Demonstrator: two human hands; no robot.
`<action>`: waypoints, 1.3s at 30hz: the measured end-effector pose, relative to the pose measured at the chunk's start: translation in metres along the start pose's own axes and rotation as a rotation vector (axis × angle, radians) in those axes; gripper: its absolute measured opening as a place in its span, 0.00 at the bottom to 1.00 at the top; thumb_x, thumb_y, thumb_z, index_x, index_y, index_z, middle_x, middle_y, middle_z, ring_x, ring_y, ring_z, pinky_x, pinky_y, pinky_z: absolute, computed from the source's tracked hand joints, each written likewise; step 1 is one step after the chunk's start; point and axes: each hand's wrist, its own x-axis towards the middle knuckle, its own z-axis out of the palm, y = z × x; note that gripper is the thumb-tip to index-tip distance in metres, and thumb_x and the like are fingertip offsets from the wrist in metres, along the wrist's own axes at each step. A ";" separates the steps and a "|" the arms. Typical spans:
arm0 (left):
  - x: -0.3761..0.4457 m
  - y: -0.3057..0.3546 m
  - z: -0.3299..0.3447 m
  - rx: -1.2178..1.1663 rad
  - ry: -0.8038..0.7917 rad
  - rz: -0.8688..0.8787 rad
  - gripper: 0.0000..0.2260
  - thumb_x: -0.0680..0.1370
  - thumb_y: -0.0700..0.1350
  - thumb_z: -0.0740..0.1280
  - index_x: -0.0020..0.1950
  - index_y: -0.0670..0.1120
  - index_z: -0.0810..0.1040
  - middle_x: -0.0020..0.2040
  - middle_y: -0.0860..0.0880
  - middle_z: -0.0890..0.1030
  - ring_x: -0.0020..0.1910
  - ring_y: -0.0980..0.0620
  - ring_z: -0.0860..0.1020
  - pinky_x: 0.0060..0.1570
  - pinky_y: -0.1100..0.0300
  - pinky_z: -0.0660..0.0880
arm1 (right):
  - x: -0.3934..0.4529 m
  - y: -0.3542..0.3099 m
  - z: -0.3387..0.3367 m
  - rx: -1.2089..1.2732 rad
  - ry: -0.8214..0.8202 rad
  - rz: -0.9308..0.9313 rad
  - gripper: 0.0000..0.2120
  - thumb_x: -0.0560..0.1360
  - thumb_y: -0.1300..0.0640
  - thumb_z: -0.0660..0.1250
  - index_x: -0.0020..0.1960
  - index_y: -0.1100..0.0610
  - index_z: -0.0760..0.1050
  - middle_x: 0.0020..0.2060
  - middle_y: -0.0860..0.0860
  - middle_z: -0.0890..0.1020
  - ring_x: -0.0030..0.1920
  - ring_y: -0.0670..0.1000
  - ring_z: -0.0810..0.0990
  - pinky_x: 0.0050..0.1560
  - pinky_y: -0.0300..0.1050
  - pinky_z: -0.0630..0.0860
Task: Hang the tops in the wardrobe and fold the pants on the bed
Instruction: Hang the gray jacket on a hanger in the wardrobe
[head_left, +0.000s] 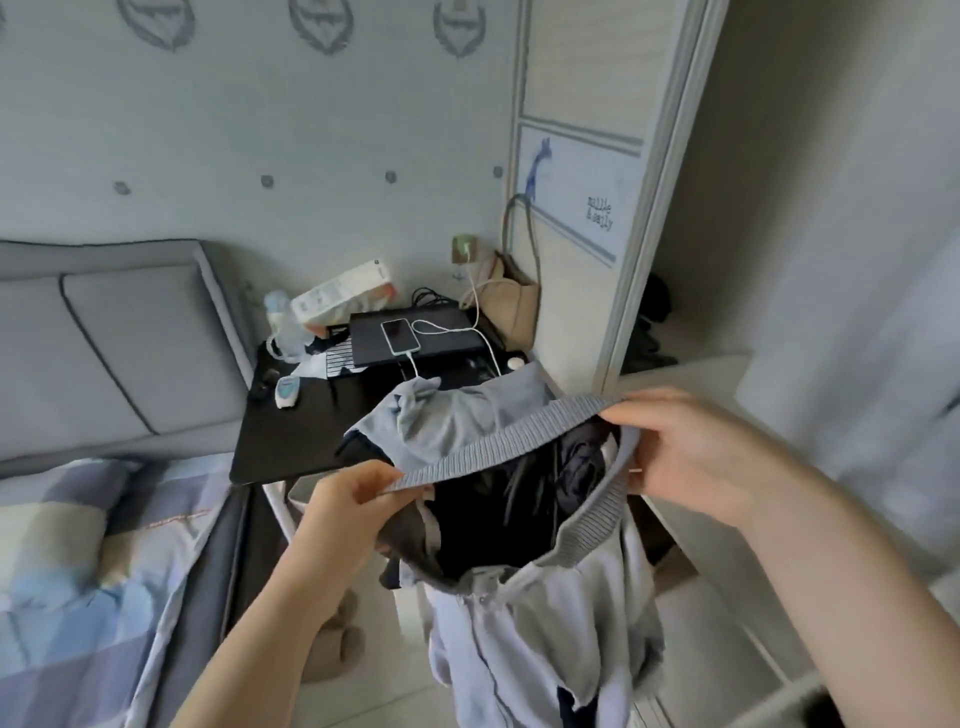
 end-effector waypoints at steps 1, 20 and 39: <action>0.010 0.000 0.013 -0.095 -0.035 -0.099 0.09 0.77 0.39 0.70 0.37 0.47 0.83 0.33 0.48 0.81 0.32 0.53 0.78 0.29 0.64 0.74 | 0.001 0.001 -0.013 0.030 0.008 0.030 0.05 0.75 0.66 0.61 0.49 0.63 0.75 0.35 0.58 0.74 0.33 0.53 0.75 0.37 0.45 0.71; 0.186 0.072 0.167 -0.450 -0.989 -0.656 0.23 0.70 0.46 0.72 0.61 0.35 0.79 0.59 0.33 0.79 0.52 0.37 0.82 0.57 0.42 0.77 | 0.050 -0.028 -0.153 0.095 0.809 -0.045 0.08 0.73 0.56 0.70 0.45 0.62 0.82 0.43 0.59 0.85 0.42 0.55 0.84 0.44 0.46 0.77; 0.319 0.288 0.284 -0.088 -0.850 0.609 0.08 0.77 0.37 0.67 0.40 0.48 0.77 0.38 0.48 0.80 0.37 0.52 0.78 0.37 0.59 0.73 | 0.068 -0.110 -0.179 -0.683 1.297 -0.287 0.06 0.73 0.53 0.72 0.44 0.53 0.76 0.36 0.52 0.80 0.37 0.51 0.79 0.38 0.39 0.73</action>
